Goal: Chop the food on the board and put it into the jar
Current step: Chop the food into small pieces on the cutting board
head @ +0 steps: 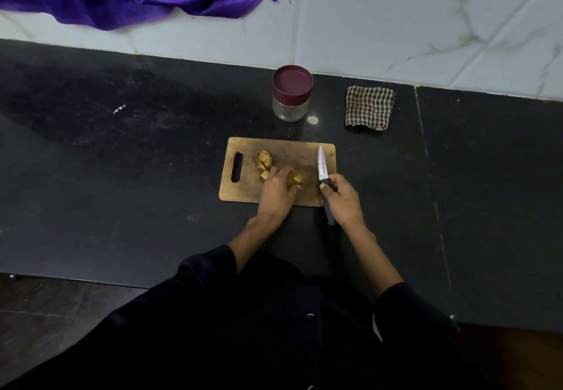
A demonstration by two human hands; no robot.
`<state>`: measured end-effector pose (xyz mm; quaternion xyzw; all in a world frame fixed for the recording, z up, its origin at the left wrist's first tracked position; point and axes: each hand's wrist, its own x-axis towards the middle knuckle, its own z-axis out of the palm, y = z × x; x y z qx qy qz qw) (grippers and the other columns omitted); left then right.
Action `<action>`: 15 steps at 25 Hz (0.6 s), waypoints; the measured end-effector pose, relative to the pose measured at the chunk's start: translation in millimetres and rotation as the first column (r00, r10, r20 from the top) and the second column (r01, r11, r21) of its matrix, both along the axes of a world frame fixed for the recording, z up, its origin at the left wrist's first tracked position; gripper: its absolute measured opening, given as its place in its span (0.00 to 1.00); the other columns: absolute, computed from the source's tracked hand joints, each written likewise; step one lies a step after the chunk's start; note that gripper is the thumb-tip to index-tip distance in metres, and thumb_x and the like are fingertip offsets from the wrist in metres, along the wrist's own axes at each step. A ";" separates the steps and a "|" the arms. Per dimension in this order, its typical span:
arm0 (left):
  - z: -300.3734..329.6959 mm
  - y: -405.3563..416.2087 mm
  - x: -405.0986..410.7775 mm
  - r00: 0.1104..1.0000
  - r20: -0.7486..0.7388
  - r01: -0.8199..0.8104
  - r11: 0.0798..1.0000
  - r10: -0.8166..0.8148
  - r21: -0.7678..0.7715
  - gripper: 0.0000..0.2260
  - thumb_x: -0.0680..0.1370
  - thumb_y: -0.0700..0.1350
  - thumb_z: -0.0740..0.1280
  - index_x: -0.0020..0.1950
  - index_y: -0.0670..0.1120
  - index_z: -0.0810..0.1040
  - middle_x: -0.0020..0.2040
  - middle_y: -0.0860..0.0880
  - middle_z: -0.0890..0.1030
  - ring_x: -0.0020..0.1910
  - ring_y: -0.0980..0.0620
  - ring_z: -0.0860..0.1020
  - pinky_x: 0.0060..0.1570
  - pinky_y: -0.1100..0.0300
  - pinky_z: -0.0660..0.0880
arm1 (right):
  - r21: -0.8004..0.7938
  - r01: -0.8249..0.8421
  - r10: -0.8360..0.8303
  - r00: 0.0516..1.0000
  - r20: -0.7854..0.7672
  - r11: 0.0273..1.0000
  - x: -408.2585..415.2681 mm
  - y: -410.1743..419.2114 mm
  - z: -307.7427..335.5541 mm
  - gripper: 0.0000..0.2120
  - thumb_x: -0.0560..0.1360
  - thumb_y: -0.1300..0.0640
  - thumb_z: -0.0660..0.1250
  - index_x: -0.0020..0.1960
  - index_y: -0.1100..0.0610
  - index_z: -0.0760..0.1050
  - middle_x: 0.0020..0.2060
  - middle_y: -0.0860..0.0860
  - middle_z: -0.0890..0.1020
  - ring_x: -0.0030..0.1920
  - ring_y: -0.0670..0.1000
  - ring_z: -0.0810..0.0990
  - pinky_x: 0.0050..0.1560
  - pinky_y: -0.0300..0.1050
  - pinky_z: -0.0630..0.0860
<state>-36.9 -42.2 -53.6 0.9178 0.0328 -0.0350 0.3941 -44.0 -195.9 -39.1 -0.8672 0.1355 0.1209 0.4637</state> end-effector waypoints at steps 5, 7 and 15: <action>-4.3 -6.0 8.4 1.000 -0.020 0.017 0.998 -0.016 0.057 0.13 0.76 0.40 0.68 0.61 0.43 0.77 0.61 0.45 0.74 0.57 0.47 0.76 0.59 0.53 0.74 | 0.086 0.039 -0.033 0.997 -0.073 0.996 -12.8 2.7 3.7 0.08 0.82 0.58 0.61 0.60 0.56 0.72 0.48 0.54 0.78 0.39 0.48 0.79 0.36 0.45 0.80; -0.6 -6.8 10.0 0.998 -0.008 0.061 0.994 -0.061 0.089 0.13 0.77 0.37 0.65 0.61 0.44 0.77 0.62 0.45 0.74 0.58 0.47 0.76 0.59 0.52 0.75 | 0.102 0.037 -0.029 0.997 -0.076 0.994 -14.1 3.2 5.5 0.08 0.82 0.59 0.60 0.60 0.56 0.72 0.45 0.52 0.78 0.39 0.48 0.79 0.37 0.45 0.80; 4.5 -10.3 12.4 1.000 -0.004 0.018 0.996 -0.018 0.091 0.14 0.76 0.45 0.68 0.61 0.46 0.74 0.61 0.47 0.74 0.57 0.50 0.76 0.55 0.53 0.76 | 0.113 0.046 -0.034 0.995 -0.099 0.992 -15.2 3.2 7.5 0.07 0.82 0.59 0.60 0.59 0.56 0.73 0.46 0.54 0.78 0.39 0.49 0.79 0.38 0.46 0.80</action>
